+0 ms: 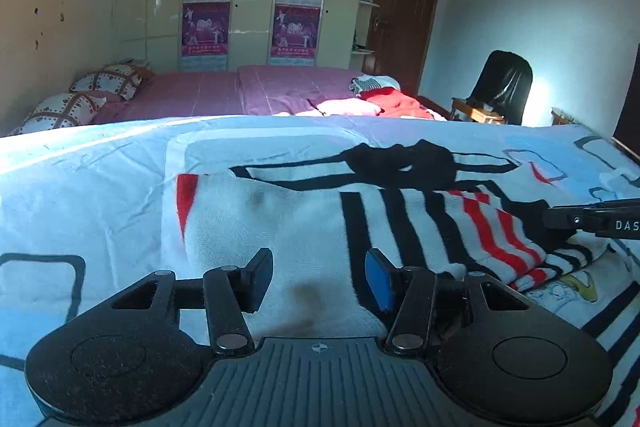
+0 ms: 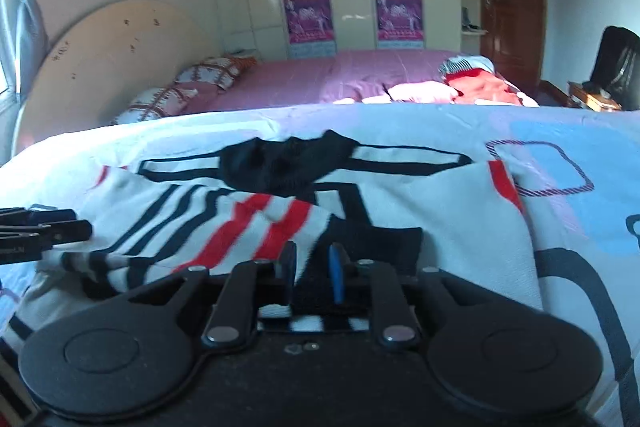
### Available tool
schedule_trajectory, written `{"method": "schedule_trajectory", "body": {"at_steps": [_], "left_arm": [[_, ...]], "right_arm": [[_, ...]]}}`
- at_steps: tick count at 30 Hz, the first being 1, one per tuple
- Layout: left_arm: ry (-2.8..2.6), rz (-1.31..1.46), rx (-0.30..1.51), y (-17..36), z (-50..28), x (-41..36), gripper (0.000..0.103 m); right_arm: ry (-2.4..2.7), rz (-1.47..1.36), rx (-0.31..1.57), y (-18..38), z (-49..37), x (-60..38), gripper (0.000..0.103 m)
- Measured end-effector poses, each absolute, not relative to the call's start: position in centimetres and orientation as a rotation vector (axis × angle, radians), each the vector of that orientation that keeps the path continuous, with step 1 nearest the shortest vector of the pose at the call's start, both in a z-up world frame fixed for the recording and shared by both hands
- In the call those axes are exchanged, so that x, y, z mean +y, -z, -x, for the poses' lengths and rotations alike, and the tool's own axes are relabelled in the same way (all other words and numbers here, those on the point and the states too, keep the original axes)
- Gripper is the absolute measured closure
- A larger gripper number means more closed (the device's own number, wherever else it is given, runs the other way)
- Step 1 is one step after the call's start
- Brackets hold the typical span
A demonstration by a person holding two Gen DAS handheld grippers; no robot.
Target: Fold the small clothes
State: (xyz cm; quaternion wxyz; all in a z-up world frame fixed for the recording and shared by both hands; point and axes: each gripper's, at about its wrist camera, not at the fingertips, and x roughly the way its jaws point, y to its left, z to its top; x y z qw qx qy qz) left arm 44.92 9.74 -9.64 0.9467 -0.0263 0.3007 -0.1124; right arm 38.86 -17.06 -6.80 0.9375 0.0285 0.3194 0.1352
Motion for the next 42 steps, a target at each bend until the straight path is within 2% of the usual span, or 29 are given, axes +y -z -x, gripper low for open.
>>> {"method": "schedule_trajectory", "body": {"at_steps": [2, 4, 11, 15, 20, 26, 31, 41, 42], "left_arm": [[0.239, 0.048, 0.671, 11.1, -45.0, 9.0, 0.052], [0.231, 0.049, 0.654, 12.3, -44.8, 8.9, 0.052], [0.22, 0.132, 0.623, 10.2, -43.9, 9.8, 0.052], [0.198, 0.11, 0.664, 12.0, -44.0, 9.5, 0.052], [0.209, 0.173, 0.619, 10.0, -44.3, 9.3, 0.052], [0.273, 0.155, 0.616, 9.4, -49.3, 4.7, 0.052], [0.272, 0.071, 0.736, 11.1, -53.1, 0.2, 0.052], [0.223, 0.036, 0.726, 11.4, -52.4, -0.8, 0.051], [0.217, 0.046, 0.723, 11.0, -52.1, -0.7, 0.051]], "right_arm": [[-0.311, -0.035, 0.685, 7.8, -38.7, -16.2, 0.085], [-0.306, 0.012, 0.71, 9.4, -38.7, -15.5, 0.085], [-0.229, -0.03, 0.663, 7.6, -37.8, -17.5, 0.084], [-0.155, -0.011, 0.731, 9.2, -38.7, -19.3, 0.085], [-0.161, -0.111, 0.661, 7.5, -38.2, -20.6, 0.076], [-0.274, -0.195, 0.641, 7.2, -42.1, -17.0, 0.085], [-0.291, -0.138, 0.71, 8.9, -44.5, -13.8, 0.089], [-0.304, -0.056, 0.709, 9.4, -44.3, -13.1, 0.089], [-0.301, -0.057, 0.712, 8.9, -44.2, -13.1, 0.086]]}}
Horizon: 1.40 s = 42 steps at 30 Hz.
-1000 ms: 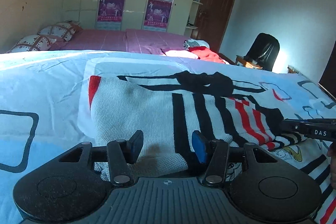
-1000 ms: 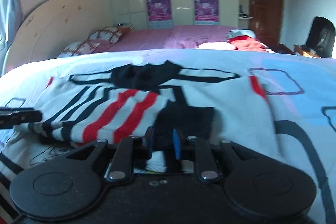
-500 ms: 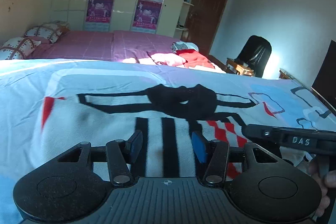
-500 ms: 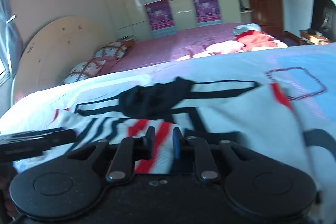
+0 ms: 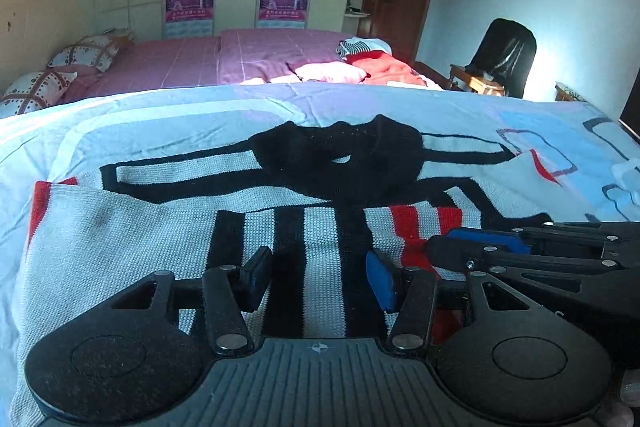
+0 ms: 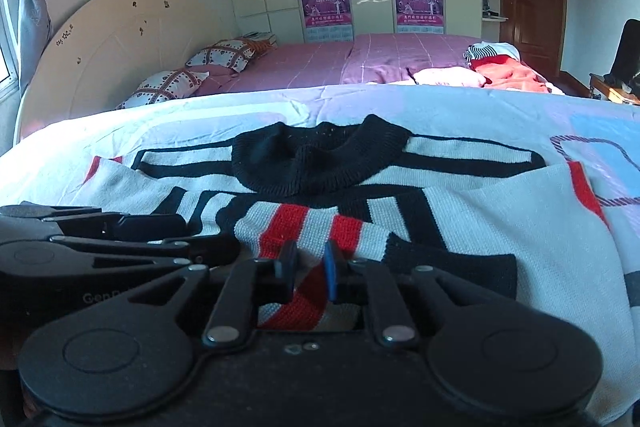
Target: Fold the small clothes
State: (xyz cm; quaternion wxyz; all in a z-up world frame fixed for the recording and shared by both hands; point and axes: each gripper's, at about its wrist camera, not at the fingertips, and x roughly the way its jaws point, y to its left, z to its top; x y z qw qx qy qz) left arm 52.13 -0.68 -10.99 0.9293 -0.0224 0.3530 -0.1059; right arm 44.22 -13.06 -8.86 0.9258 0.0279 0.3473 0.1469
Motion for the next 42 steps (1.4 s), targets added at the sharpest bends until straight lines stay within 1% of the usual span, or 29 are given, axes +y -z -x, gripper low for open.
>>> {"method": "schedule_trajectory", "body": {"at_steps": [1, 3, 5, 6, 14, 15, 17, 18, 20, 21, 22, 23, 26, 30, 32, 33, 34, 37, 39, 40, 41, 42], "left_arm": [[0.219, 0.054, 0.707, 10.6, -51.8, -0.6, 0.051], [0.214, 0.059, 0.702, 10.5, -51.6, -0.5, 0.051], [0.201, 0.048, 0.731, 11.4, -51.9, -0.7, 0.051], [0.204, 0.042, 0.715, 11.6, -51.8, -0.6, 0.051], [0.191, 0.006, 0.726, 11.5, -51.8, -1.1, 0.05], [0.189, -0.003, 0.728, 11.4, -51.7, -1.1, 0.049], [0.173, -0.019, 0.731, 11.3, -51.4, -1.1, 0.041], [0.159, -0.025, 0.731, 11.0, -51.2, -0.9, 0.04], [0.138, -0.038, 0.727, 10.7, -50.3, -0.2, 0.04], [0.122, -0.058, 0.736, 10.9, -49.8, 0.2, 0.039], [0.123, -0.059, 0.743, 11.1, -49.5, 0.6, 0.035], [0.121, -0.05, 0.749, 11.2, -49.5, 0.9, 0.033], [0.095, -0.042, 0.762, 10.6, -49.5, 1.1, 0.033], [0.057, -0.03, 0.743, 10.8, -47.4, 2.3, 0.033], [0.011, -0.014, 0.735, 10.5, -45.9, 3.6, 0.033], [-0.011, -0.004, 0.722, 10.5, -45.3, 4.4, 0.033], [-0.024, 0.008, 0.715, 10.6, -44.8, 5.1, 0.033], [-0.046, 0.032, 0.721, 10.9, -44.4, 6.4, 0.033], [-0.056, 0.026, 0.732, 11.0, -44.6, 6.2, 0.033], [-0.061, 0.019, 0.738, 11.1, -44.7, 6.1, 0.033], [-0.066, 0.016, 0.742, 11.1, -44.7, 6.0, 0.033], [-0.069, 0.02, 0.748, 11.2, -44.9, 6.1, 0.033]], "right_arm": [[-0.307, -0.065, 0.698, 8.3, -44.0, -13.1, 0.084], [-0.316, -0.069, 0.66, 7.6, -43.7, -13.1, 0.085], [-0.303, -0.053, 0.726, 8.5, -44.4, -12.8, 0.085], [-0.304, -0.042, 0.736, 9.3, -44.5, -12.8, 0.086], [-0.331, -0.026, 0.716, 9.4, -44.2, -13.2, 0.086], [-0.337, -0.019, 0.713, 9.4, -44.2, -13.3, 0.086], [-0.357, 0.003, 0.706, 9.4, -44.0, -13.5, 0.086], [-0.363, 0.01, 0.704, 9.2, -43.7, -13.8, 0.086], [-0.333, 0.006, 0.693, 8.5, -42.9, -15.1, 0.078], [-0.311, 0.008, 0.689, 8.4, -42.6, -15.8, 0.078], [-0.301, 0.001, 0.718, 8.9, -42.6, -16.7, 0.08], [-0.321, -0.016, 0.722, 9.2, -42.5, -17.5, 0.08], [-0.32, -0.004, 0.746, 8.4, -42.5, -18.0, 0.08], [-0.327, 0.016, 0.746, 8.5, -41.3, -19.6, 0.08], [-0.293, -0.009, 0.721, 8.1, -40.4, -21.3, 0.075], [-0.276, -0.049, 0.713, 8.0, -40.3, -22.4, 0.069], [-0.269, -0.096, 0.718, 8.1, -40.4, -23.4, 0.065], [-0.275, -0.23, 0.73, 8.8, -41.6, -25.6, 0.065], [-0.295, -0.261, 0.726, 9.3, -42.3, -25.7, 0.065], [-0.305, -0.263, 0.721, 9.5, -42.6, -25.7, 0.069], [-0.318, -0.25, 0.712, 9.6, -42.7, -25.5, 0.075], [-0.331, -0.219, 0.71, 9.7, -42.8, -25.2, 0.099]]}}
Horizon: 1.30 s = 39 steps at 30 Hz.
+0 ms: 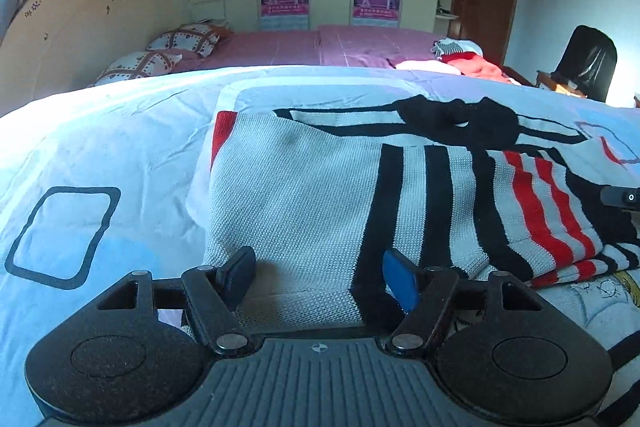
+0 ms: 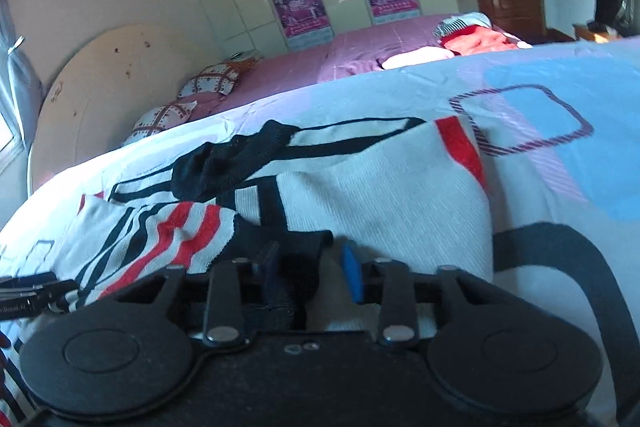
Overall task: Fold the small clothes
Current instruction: 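Grasp the black hem with both tools and lift it toward the collar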
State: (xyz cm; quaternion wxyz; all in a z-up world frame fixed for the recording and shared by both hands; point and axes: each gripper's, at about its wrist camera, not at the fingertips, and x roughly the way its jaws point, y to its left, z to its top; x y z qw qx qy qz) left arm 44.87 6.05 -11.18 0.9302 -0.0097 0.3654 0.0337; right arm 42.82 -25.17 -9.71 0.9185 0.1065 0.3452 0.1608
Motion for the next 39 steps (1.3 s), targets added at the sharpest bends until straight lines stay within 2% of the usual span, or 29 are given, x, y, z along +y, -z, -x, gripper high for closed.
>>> {"method": "schedule_trajectory", "body": {"at_steps": [3, 8, 9, 10, 12, 14, 15, 20, 23, 25, 29, 36, 39], "left_arm": [[-0.068, 0.02, 0.763, 11.2, -45.2, 6.1, 0.033], [-0.074, 0.004, 0.781, 11.2, -45.7, 5.9, 0.033], [-0.072, 0.003, 0.785, 11.1, -45.8, 6.0, 0.033], [-0.075, 0.006, 0.788, 11.0, -45.8, 6.0, 0.033], [-0.083, 0.011, 0.79, 10.3, -45.2, 5.9, 0.032], [-0.063, 0.001, 0.774, 9.4, -43.5, 5.5, 0.021], [-0.052, -0.013, 0.775, 9.1, -42.3, 5.4, 0.0], [-0.049, -0.072, 0.815, 10.0, -35.1, 5.8, 0.0], [-0.092, 0.033, 0.85, 11.6, -30.6, 7.9, 0.0], [-0.077, 0.103, 0.804, 12.0, -27.5, 8.8, 0.0], [-0.014, 0.065, 0.802, 12.2, -23.2, 8.9, 0.0], [0.137, 0.204, 0.813, 11.5, -17.5, 10.8, 0.001], [0.185, 0.3, 0.808, 11.6, -15.9, 12.0, 0.007]], "right_arm": [[-0.32, -0.17, 0.673, 9.1, -42.3, -25.0, 0.099], [-0.283, -0.135, 0.726, 9.6, -42.8, -25.0, 0.101], [-0.285, -0.12, 0.735, 9.2, -42.8, -25.0, 0.094], [-0.281, -0.121, 0.729, 8.7, -42.5, -25.3, 0.082], [-0.271, -0.144, 0.688, 7.7, -41.2, -26.7, 0.074], [-0.281, -0.189, 0.682, 7.1, -39.5, -28.5, 0.066], [-0.294, -0.213, 0.678, 7.1, -38.2, -29.6, 0.064], [-0.246, -0.25, 0.717, 8.2, -30.6, -33.6, 0.064], [-0.181, -0.324, 0.747, 9.4, -25.4, -35.6, 0.064], [-0.148, -0.35, 0.728, 9.6, -21.9, -36.2, 0.063], [-0.099, -0.503, 0.731, 9.7, -15.7, -36.4, 0.061], [-0.1, -0.721, 0.753, 10.1, -10.8, -36.3, 0.06], [-0.097, -0.757, 0.757, 10.3, -9.1, -35.8, 0.06]]}}
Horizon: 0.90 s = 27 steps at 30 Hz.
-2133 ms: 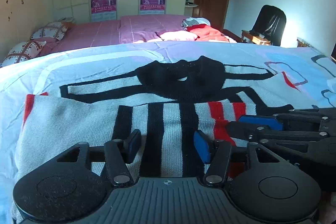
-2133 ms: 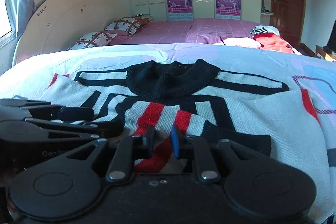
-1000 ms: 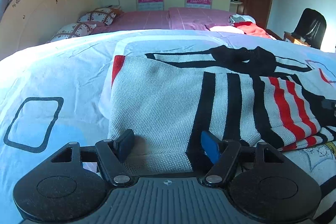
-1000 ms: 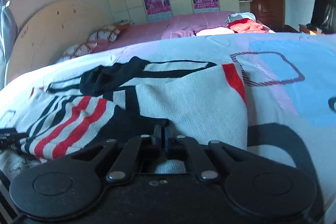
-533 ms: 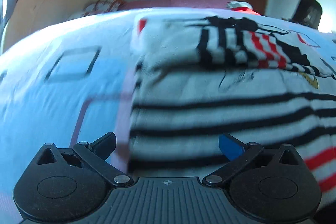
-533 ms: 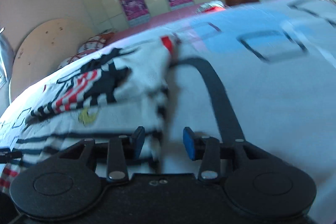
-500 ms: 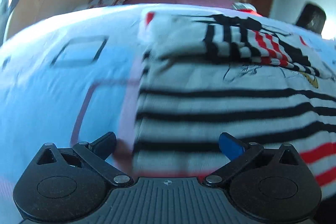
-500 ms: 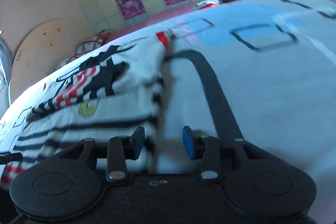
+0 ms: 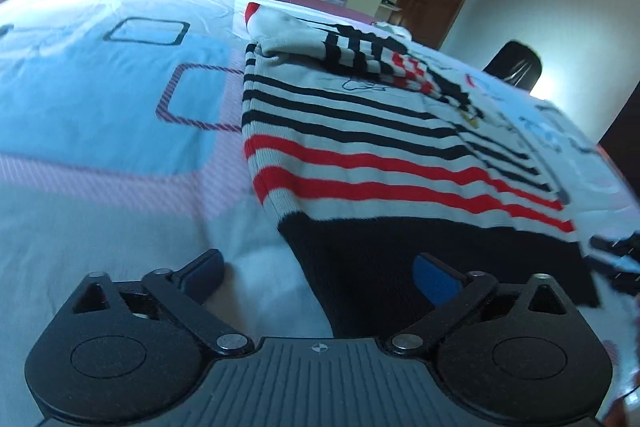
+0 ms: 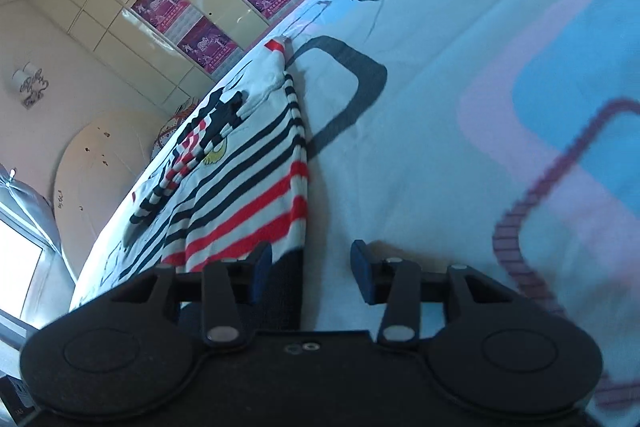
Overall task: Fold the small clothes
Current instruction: 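Grasp the black hem with both tools and lift it toward the collar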
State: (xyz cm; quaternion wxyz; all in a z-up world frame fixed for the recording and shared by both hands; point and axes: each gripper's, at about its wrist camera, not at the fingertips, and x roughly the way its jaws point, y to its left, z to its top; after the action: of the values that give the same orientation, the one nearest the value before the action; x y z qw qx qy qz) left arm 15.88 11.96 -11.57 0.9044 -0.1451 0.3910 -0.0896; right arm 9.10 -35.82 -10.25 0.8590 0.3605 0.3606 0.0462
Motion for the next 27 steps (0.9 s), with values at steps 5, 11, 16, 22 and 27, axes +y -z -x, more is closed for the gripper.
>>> {"method": "schedule_trajectory", "body": {"at_steps": [5, 11, 16, 22, 27], "left_arm": [[0.288, 0.581, 0.819, 12.8, -14.5, 14.4, 0.015], [0.362, 0.784, 0.868, 15.2, -15.1, 15.4, 0.053], [0.364, 0.847, 0.845, 16.2, -15.4, 15.2, 0.057], [0.391, 0.868, 0.841, 16.5, -16.8, 14.9, 0.057], [0.375, 0.806, 0.865, 16.1, -18.5, 13.6, 0.074]], "right_arm": [[-0.139, -0.832, 0.772, 10.8, -7.2, -35.0, 0.059], [-0.191, -0.943, 0.778, 11.7, -6.9, -35.3, 0.059], [-0.237, -0.983, 0.786, 12.1, -7.6, -35.0, 0.059], [-0.268, -0.985, 0.811, 12.8, -8.4, -34.5, 0.076], [-0.28, -0.959, 0.851, 13.3, -9.3, -33.8, 0.096]]}}
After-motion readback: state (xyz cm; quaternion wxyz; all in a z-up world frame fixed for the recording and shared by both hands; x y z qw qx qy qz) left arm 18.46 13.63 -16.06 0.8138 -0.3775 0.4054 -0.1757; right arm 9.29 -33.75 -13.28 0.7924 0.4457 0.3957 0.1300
